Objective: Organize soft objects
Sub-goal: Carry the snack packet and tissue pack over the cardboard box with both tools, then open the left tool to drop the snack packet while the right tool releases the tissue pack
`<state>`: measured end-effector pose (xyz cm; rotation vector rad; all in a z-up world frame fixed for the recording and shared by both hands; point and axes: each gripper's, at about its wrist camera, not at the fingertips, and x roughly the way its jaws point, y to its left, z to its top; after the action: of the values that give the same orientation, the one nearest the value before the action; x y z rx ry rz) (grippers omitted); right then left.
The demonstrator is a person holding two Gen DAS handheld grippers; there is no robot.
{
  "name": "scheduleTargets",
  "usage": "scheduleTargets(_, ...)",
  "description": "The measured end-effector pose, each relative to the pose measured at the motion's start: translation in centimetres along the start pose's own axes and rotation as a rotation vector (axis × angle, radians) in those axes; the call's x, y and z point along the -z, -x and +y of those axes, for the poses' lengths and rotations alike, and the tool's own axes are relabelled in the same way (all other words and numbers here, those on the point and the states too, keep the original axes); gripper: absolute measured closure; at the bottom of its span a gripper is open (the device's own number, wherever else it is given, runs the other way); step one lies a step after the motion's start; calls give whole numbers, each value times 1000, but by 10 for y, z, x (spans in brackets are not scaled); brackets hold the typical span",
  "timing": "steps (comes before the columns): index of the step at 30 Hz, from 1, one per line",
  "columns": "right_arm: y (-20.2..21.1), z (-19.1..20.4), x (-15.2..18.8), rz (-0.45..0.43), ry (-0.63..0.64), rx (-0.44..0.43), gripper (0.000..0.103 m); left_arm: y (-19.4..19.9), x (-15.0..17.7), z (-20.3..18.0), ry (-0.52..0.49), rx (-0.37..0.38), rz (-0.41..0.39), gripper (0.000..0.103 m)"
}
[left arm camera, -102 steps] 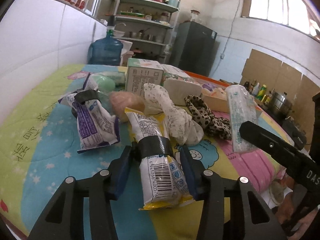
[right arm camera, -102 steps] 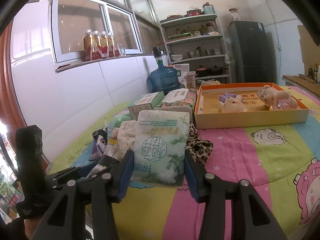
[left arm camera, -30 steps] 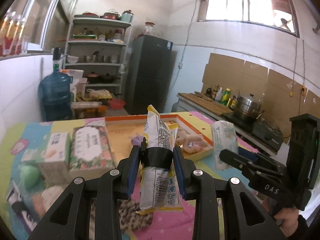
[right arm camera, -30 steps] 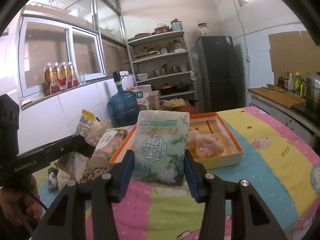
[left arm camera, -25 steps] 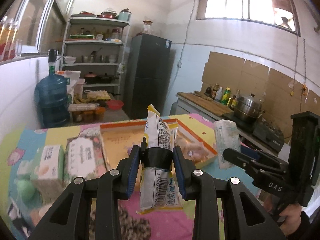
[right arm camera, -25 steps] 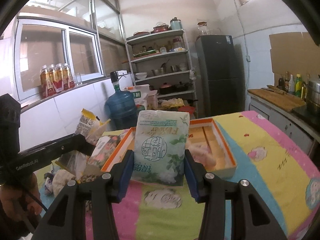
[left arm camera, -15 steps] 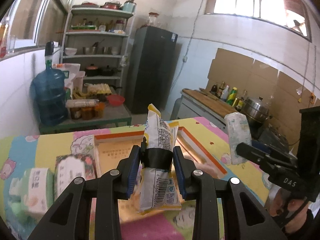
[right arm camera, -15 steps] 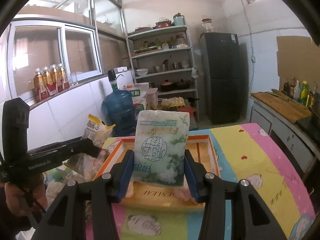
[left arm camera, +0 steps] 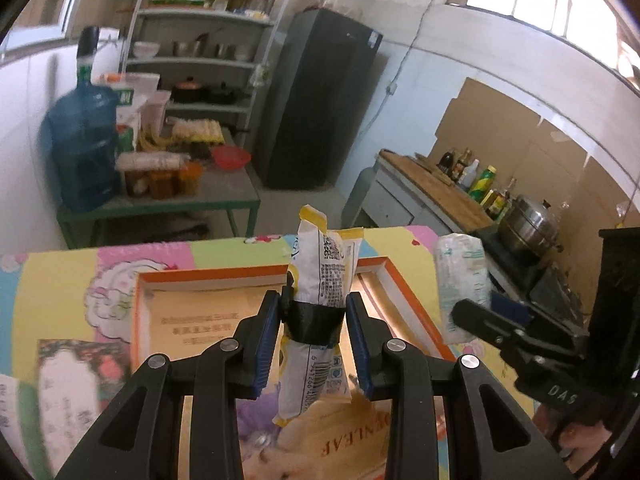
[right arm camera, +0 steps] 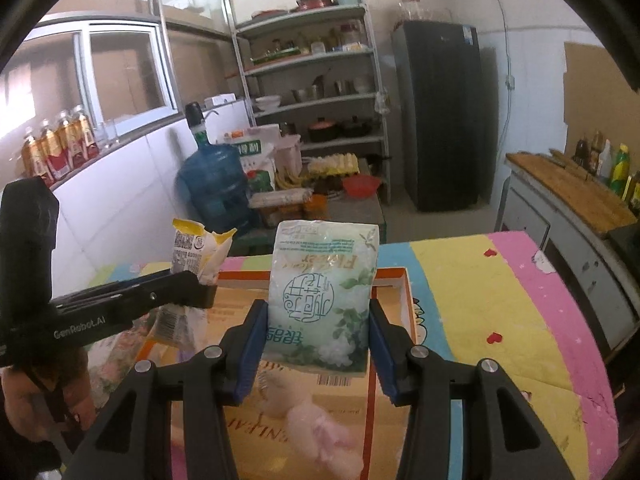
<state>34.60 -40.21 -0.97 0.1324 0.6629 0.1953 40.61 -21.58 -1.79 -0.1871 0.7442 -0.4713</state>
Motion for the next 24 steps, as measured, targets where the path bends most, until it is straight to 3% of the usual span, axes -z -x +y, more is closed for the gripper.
scheduleTargets(14,-64,-26,11,121,-52,-21,54,-69,3,16,90,-16,127,69)
scheduleTargets(24,-84,-30,22,196,-64,-37,53,-85,10,25,114,-20,167,69)
